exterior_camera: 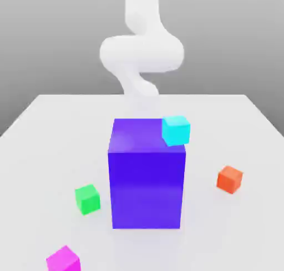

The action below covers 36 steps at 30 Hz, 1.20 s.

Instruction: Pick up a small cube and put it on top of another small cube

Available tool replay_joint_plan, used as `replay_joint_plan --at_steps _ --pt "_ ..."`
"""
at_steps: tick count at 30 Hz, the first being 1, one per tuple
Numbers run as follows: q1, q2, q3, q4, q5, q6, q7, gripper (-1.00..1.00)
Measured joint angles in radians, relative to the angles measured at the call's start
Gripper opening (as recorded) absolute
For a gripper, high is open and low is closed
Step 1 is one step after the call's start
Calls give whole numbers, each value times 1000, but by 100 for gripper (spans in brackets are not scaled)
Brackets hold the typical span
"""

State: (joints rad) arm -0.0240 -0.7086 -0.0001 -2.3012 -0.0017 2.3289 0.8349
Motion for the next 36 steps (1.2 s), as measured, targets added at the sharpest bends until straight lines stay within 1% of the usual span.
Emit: replay_joint_plan --at_steps 17,23,28,32,33,36 --pt "-134 623 -37 -8 -9 197 235 0" --pt "-170 840 -58 -11 13 265 300 0" --pt "-194 1022 -75 -13 50 322 340 0" --pt "-210 1167 -63 11 75 420 335 0" --pt "-214 1202 -59 18 79 447 332 -100" --pt "-214 1202 -58 18 79 447 332 -100"
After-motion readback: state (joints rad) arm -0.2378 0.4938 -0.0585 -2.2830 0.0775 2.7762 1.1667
